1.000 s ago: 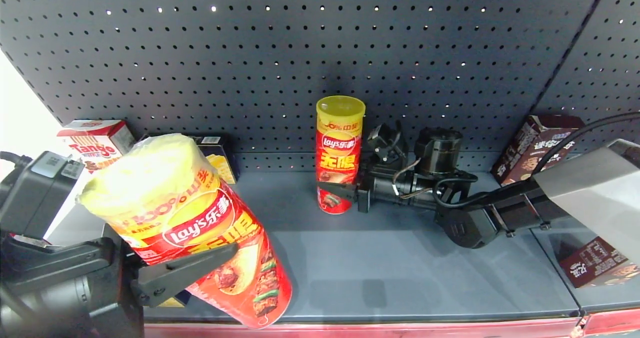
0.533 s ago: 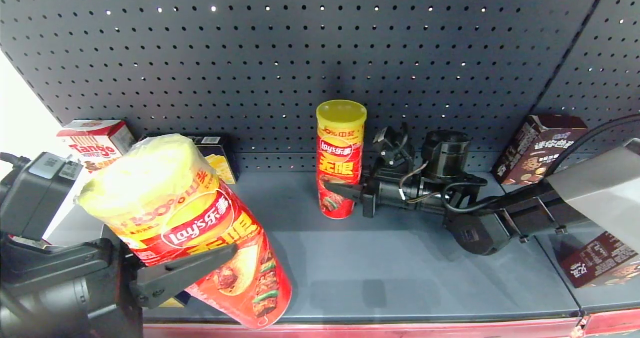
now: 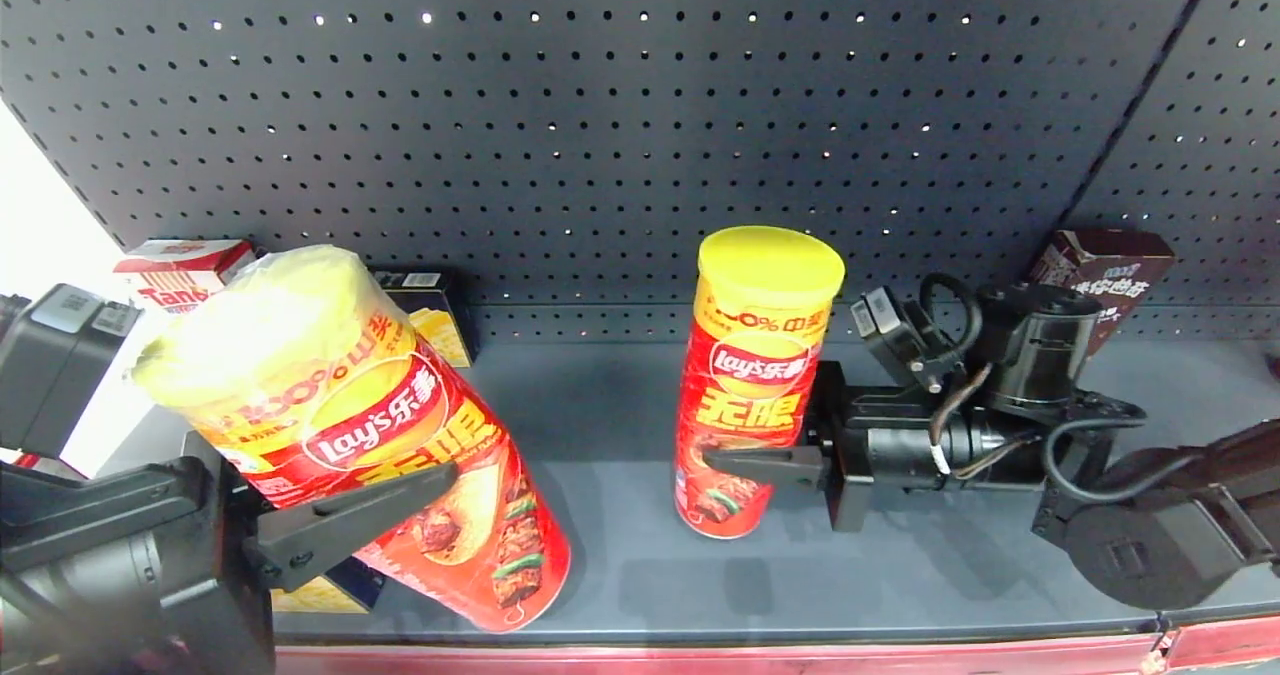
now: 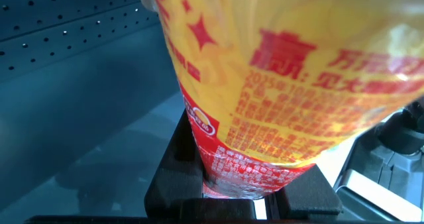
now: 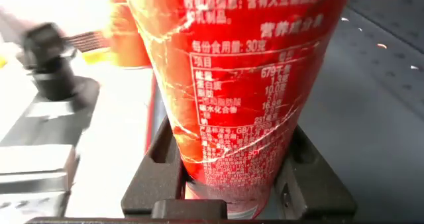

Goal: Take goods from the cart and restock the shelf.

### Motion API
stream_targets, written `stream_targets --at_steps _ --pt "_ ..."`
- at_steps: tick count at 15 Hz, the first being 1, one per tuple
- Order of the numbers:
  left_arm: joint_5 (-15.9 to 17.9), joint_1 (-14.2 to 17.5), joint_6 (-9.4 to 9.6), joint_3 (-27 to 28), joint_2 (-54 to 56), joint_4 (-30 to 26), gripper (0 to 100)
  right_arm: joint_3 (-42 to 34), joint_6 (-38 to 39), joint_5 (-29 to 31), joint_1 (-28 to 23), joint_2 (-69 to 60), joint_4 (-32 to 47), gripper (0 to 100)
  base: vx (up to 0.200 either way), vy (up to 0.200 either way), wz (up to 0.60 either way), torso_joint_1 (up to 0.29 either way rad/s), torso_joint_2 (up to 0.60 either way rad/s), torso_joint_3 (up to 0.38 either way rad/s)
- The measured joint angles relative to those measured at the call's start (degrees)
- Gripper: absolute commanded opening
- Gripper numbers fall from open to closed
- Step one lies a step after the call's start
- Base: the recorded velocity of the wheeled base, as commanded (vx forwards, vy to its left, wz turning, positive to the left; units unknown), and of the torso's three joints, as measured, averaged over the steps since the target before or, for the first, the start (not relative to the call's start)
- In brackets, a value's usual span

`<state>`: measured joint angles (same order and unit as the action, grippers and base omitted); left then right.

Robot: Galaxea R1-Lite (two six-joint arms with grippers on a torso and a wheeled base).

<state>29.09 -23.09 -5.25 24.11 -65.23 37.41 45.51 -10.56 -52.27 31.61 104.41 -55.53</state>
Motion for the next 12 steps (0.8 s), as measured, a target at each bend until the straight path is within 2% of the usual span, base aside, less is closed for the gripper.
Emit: stream_targets --at_steps 5,12 --pt "-0.16 0.09 0.00 0.22 0.07 0.00 0 -6.68 -2.68 -0.20 0.89 -3.04 -3.05 0 0.000 0.000 0.00 0.000 0.00 0.000" --pt "-0.09 0.05 0.00 0.91 0.10 0.00 0 -8.66 -3.58 0.20 0.52 -0.85 -3.21 0 0.000 0.000 0.00 0.000 0.00 0.000"
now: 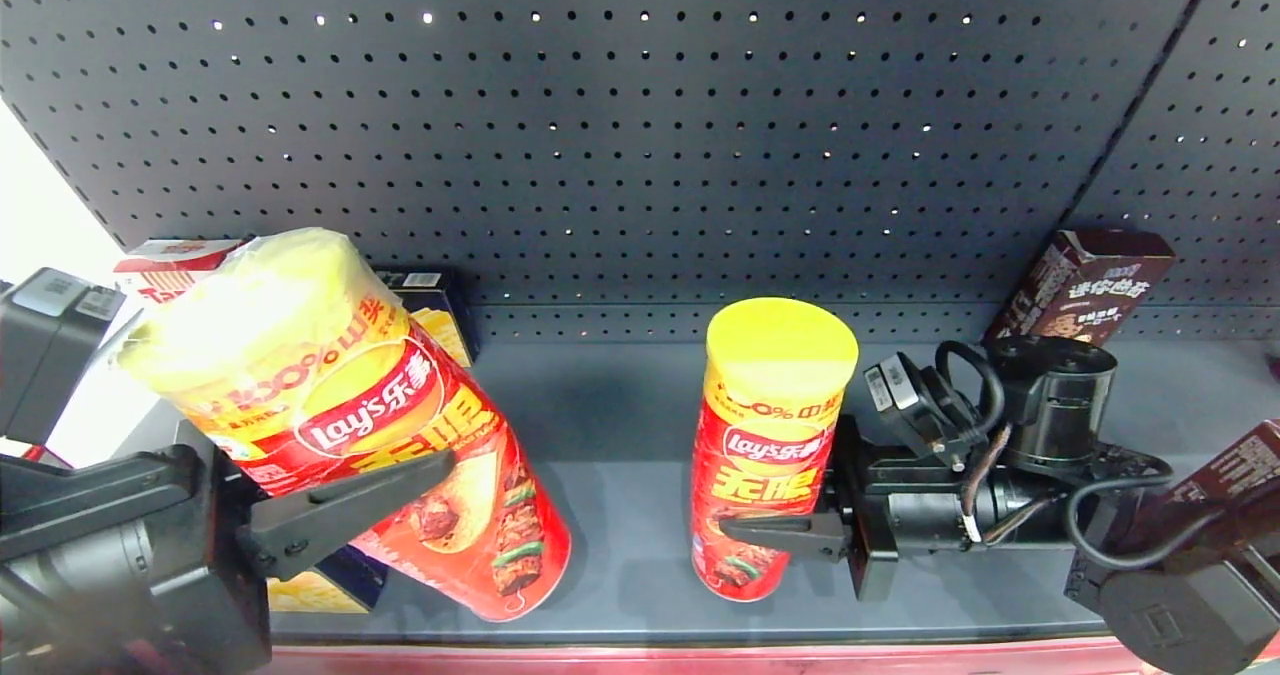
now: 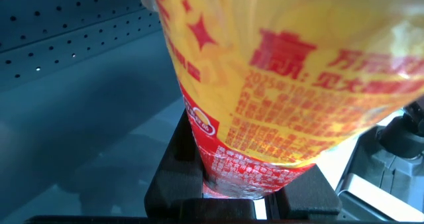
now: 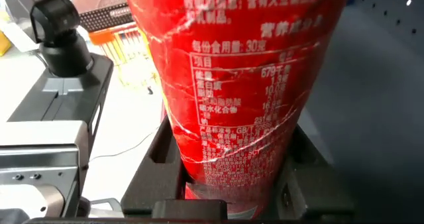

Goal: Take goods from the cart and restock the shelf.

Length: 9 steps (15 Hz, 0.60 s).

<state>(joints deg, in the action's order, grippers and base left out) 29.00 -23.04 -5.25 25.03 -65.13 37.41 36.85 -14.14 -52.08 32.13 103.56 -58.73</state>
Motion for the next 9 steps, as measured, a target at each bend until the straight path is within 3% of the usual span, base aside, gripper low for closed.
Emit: stream_targets --at_steps 9 --pt "0.01 0.00 0.01 -0.11 -0.02 0.00 0 1.27 -0.44 -0.04 0.11 3.47 -0.60 0 0.000 0.000 0.00 0.000 0.00 0.000"
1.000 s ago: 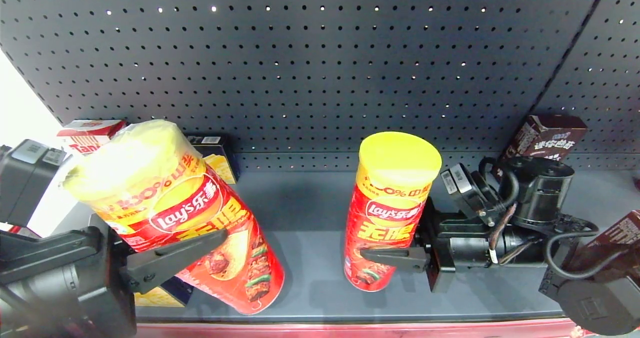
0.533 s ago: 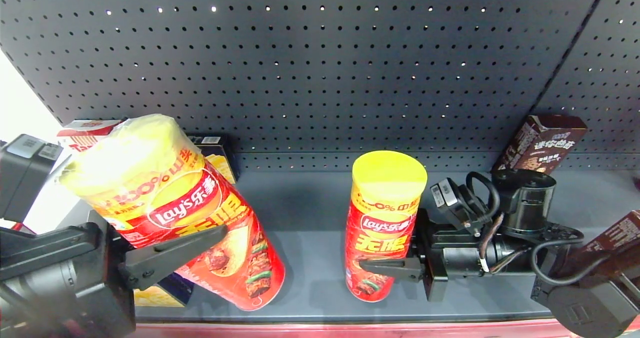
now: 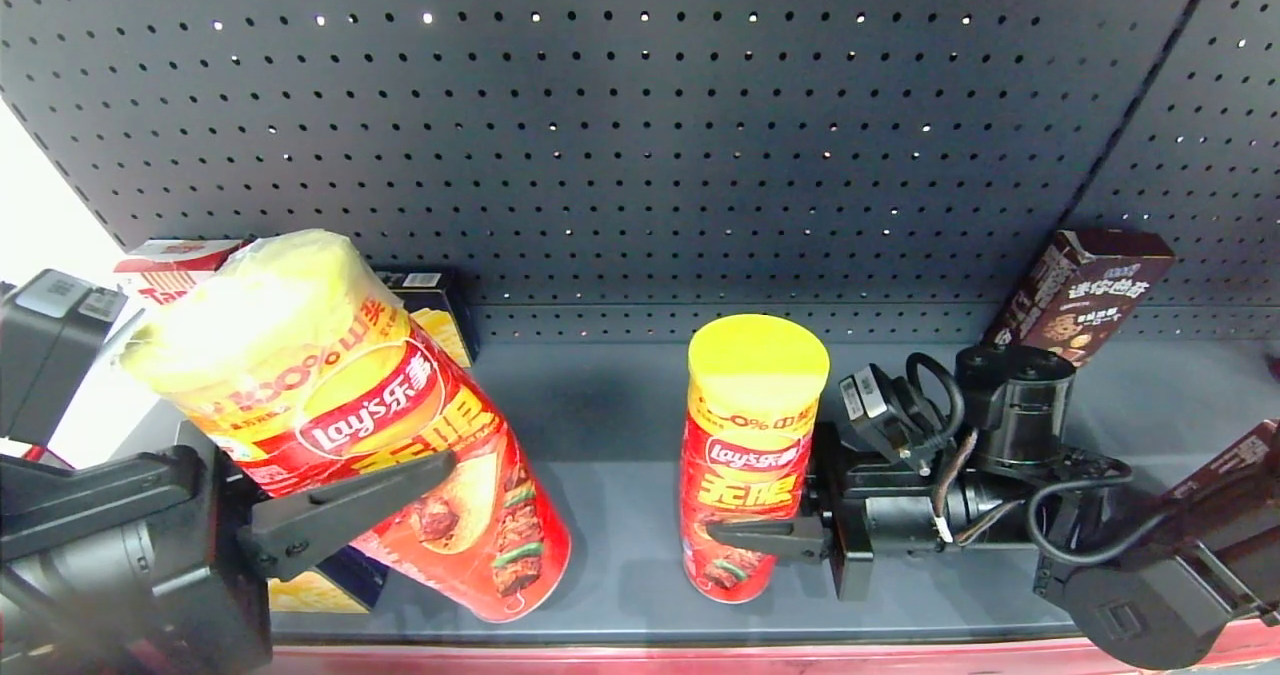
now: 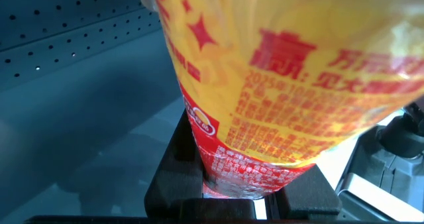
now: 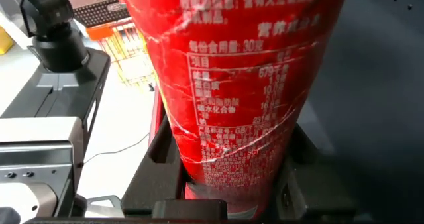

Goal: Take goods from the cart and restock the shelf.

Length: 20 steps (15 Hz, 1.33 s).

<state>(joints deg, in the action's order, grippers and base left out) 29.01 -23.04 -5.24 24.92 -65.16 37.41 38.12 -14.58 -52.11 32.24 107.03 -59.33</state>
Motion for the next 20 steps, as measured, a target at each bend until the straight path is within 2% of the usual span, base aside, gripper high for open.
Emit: stream_targets --at_steps 1,12,16,20 --pt "0.00 0.02 -0.01 -0.01 0.00 0.00 0 0.00 -0.17 -0.05 0.00 0.11 0.02 100 0.000 0.000 0.00 0.000 0.00 0.000" --pt "-0.01 0.06 -0.01 -0.22 0.02 0.00 0 -3.54 -0.66 0.61 -0.22 -2.29 -0.17 100 0.000 0.000 0.00 0.000 0.00 0.000" --pt "-0.06 0.00 -0.01 -0.28 0.02 -0.02 0 -5.35 0.46 4.66 -0.50 -8.39 0.21 100 0.000 0.000 0.00 0.000 0.00 0.000" --pt "0.07 0.02 -0.01 -0.80 0.37 -0.05 0 -11.28 1.61 6.08 -3.75 -18.64 0.79 100 0.000 0.000 0.00 0.000 0.00 0.000"
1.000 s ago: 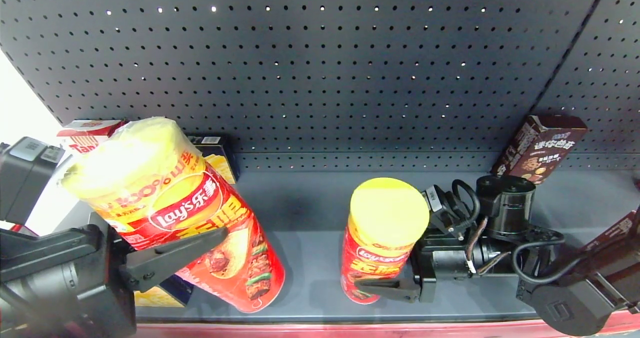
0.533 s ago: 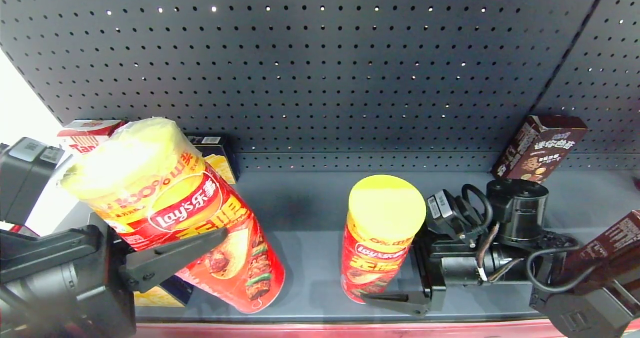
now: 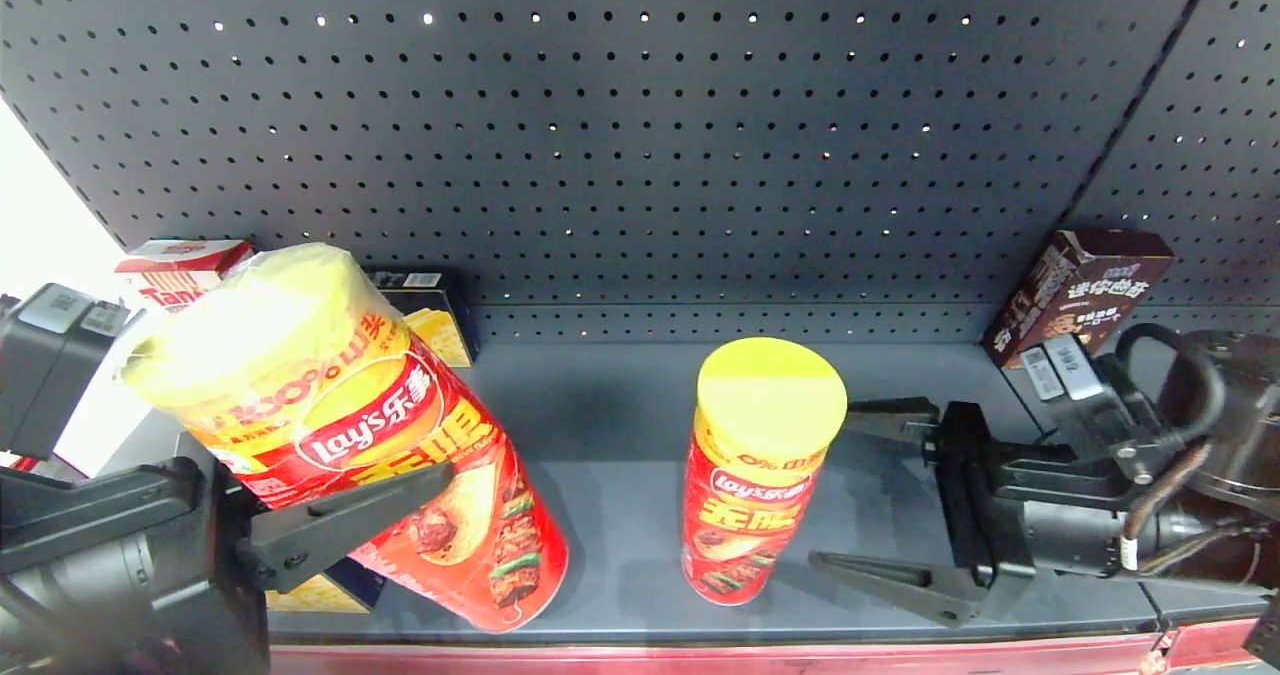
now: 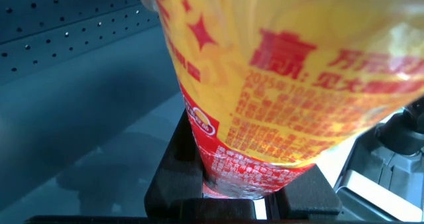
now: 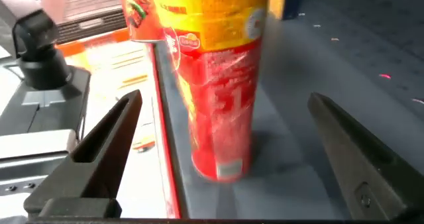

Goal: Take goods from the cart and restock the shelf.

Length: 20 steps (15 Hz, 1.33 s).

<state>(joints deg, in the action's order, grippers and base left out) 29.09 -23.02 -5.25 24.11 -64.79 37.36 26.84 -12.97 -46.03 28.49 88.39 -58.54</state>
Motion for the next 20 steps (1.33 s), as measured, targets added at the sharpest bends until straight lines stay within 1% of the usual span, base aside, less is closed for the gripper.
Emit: stream_targets --at_steps 2,3,4,6,8,11,13,15,16,17,18,19,20 --pt "0.00 0.00 0.00 0.16 0.07 0.02 0 -3.21 0.15 2.13 -1.71 -5.95 0.88 100 0.000 0.000 0.00 0.000 0.00 0.000" --pt "0.04 -0.02 0.00 0.33 0.07 0.02 0 -4.22 0.44 4.44 -2.21 -8.94 2.46 100 0.000 0.000 0.00 0.000 0.00 0.000" --pt "0.09 -0.10 0.00 0.61 0.07 0.05 0 -4.96 0.96 8.29 -2.52 -13.03 5.12 100 0.000 0.000 0.00 0.000 0.00 0.000" --pt "0.11 -0.27 0.06 1.18 -0.06 0.05 0 -5.85 1.84 17.27 -2.69 -21.50 11.72 100 0.000 0.000 0.00 0.000 0.00 0.000" --pt "0.17 -0.55 0.15 1.18 -0.12 0.07 0 -6.84 3.16 25.81 -2.72 -31.45 20.50 100 0.000 0.000 0.00 0.000 0.00 0.000" --pt "0.26 -0.99 0.41 1.43 -0.54 0.00 0 -10.25 4.60 33.61 -2.84 -45.86 32.73 100 0.000 0.000 0.00 0.000 0.00 0.000" --pt "0.33 -1.54 0.39 2.12 -1.13 -0.23 0 -14.62 5.47 37.67 -3.06 -54.63 38.69 100 0.000 0.000 0.00 0.000 0.00 0.000" --pt "0.26 -1.57 0.37 3.50 -2.07 -0.23 0 -19.98 5.97 43.50 -3.61 -62.49 43.24 100 0.000 0.000 0.00 0.000 0.00 0.000" --pt "0.30 -1.62 0.37 4.02 -2.34 -0.48 0 -22.58 6.13 46.24 -4.57 -66.35 44.97 100 0.000 0.000 0.00 0.000 0.00 0.000" --pt "0.26 -1.89 0.28 4.27 -2.35 -1.05 0 -24.23 6.19 47.62 -6.06 -69.44 46.82 100 0.000 0.000 0.00 0.000 0.00 0.000" --pt "-0.02 -2.32 0.28 4.30 -2.34 -2.45 0 -25.11 6.38 48.13 -8.16 -72.28 49.43 100 0.000 0.000 0.00 0.000 0.00 0.000" --pt "-0.09 -2.84 0.30 4.52 -2.35 -3.18 0 -25.72 7.47 48.70 -10.97 -75.56 53.70 100 0.000 0.000 0.00 0.000 0.00 0.000" --pt "-0.07 -3.22 0.35 4.57 -2.35 -3.40 0 -25.97 9.47 50.54 -13.09 -78.23 56.54 100 0.000 0.000 0.00 0.000 0.00 0.000"
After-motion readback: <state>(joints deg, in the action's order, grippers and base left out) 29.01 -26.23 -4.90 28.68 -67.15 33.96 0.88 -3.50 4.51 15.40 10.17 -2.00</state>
